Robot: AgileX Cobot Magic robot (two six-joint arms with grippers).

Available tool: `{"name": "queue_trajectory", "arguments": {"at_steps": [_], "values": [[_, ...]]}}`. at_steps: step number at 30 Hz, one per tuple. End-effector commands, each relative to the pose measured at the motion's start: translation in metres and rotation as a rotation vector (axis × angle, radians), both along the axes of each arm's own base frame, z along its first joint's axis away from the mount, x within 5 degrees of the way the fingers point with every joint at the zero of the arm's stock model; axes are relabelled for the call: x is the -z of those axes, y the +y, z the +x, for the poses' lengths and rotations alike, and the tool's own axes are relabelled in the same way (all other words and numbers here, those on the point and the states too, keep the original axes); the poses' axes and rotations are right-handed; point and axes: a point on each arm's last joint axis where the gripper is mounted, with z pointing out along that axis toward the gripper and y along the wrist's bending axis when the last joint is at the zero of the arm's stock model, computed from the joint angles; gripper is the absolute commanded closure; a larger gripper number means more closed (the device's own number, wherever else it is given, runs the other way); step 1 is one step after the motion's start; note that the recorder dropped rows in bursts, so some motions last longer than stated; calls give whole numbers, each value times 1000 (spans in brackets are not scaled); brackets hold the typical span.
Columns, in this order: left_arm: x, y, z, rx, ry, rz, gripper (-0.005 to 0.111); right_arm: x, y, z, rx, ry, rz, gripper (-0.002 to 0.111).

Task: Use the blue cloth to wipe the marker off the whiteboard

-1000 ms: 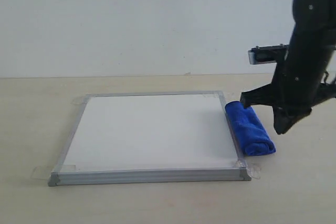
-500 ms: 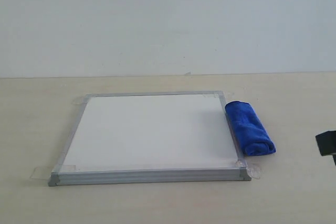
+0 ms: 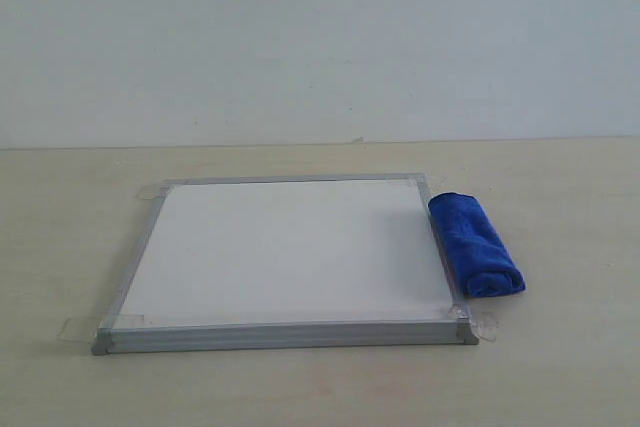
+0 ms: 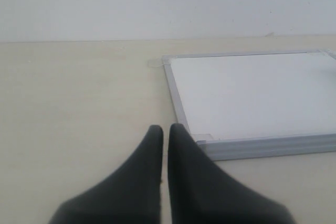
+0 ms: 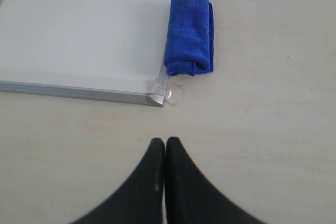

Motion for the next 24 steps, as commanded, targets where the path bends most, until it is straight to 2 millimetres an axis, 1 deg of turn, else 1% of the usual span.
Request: {"name": "queue_trajectory", "arguments": {"at_steps": [1,4,8,10,12,13,15,17,18,19,20,22,23,24], "values": [[1,0,0,-4,2,-11,103,1,0,-1,-8,-1,-9,108],[1,0,0,-4,2,-11,103,-3,-2,-8,-5,-35,0,108],[1,0,0,-4,2,-11,103,-11,-6,-23,-2,-112,19,108],[1,0,0,-4,2,-11,103,-16,-11,-31,26,-167,25,108],[1,0,0,-4,2,-11,103,-24,-18,-36,81,-263,16,108],[1,0,0,-4,2,-11,103,-30,-23,-40,133,-347,22,108],[1,0,0,-4,2,-11,103,-39,-29,-48,206,-458,32,108],[1,0,0,-4,2,-11,103,-44,-33,-58,265,-528,28,108],[1,0,0,-4,2,-11,103,-43,-34,-62,283,-548,26,108],[1,0,0,-4,2,-11,103,-38,-35,-68,307,-608,27,108],[1,0,0,-4,2,-11,103,-32,-36,-69,308,-626,30,108],[1,0,0,-4,2,-11,103,0,-36,-73,312,-702,37,108],[1,0,0,-4,2,-11,103,13,-36,-72,314,-710,38,108],[1,0,0,-4,2,-11,103,33,-37,-69,318,-710,38,108]]}}
